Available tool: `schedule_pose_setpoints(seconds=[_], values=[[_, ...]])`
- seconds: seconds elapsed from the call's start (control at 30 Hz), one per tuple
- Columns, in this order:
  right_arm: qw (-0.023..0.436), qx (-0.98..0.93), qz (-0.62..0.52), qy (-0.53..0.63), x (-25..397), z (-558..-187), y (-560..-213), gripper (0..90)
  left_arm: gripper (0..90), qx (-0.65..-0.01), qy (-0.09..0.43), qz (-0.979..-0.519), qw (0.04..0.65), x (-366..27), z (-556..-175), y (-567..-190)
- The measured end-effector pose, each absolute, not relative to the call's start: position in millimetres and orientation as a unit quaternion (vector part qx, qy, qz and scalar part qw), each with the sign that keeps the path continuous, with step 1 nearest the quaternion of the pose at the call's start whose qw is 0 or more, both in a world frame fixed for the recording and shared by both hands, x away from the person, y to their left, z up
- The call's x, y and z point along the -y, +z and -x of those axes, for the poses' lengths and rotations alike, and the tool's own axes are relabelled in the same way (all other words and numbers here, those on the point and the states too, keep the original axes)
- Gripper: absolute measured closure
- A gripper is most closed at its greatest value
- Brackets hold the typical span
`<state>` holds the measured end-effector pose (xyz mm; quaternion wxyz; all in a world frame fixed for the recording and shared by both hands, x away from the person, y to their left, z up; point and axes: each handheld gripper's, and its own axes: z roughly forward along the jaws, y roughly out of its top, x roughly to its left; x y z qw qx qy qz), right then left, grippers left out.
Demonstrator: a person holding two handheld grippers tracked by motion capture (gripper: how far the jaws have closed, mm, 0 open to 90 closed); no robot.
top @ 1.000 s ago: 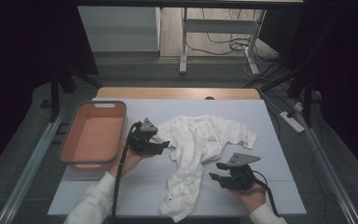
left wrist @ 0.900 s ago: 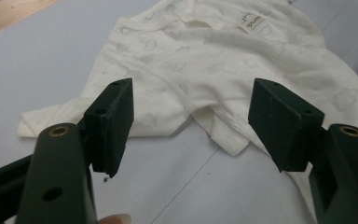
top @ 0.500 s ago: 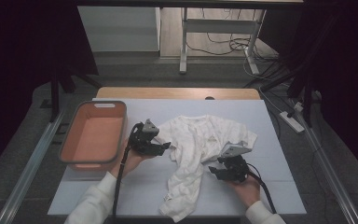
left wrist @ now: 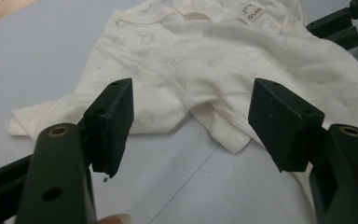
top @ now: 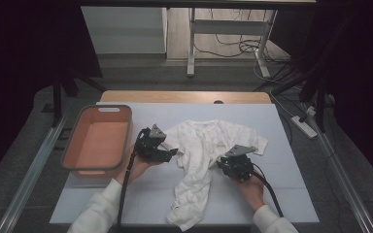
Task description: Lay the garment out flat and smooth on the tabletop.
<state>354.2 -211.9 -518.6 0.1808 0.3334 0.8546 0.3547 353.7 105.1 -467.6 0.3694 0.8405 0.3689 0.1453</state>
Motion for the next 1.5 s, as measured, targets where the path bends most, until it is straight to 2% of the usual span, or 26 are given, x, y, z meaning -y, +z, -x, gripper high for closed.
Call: schedule_pose_setpoints(seconds=[0.1, 0.2, 0.57, 0.9, 1.5], values=[[0.182, -0.855, -0.326, 0.36, 211, -355, -517, 84.9, 31.8, -0.369, 0.145, -0.841, 0.369, -106, -354, -467], [0.184, -0.857, -0.32, 0.36, 210, -355, -516, 86.7, 31.8, -0.369, 0.146, -0.841, 0.369, -106, -354, -467], [0.191, -0.841, -0.318, 0.395, 226, -347, -489, 88.4, 31.8, -0.37, 0.15, -0.838, 0.371, -110, -354, -466], [0.225, -0.818, -0.307, 0.431, 229, -341, -458, 88.4, 31.8, -0.377, 0.149, -0.835, 0.372, -113, -357, -467], [0.203, -0.831, -0.297, 0.425, 188, -388, -467, 88.2, 31.8, -0.377, 0.147, -0.836, 0.37, -113, -357, -468]])
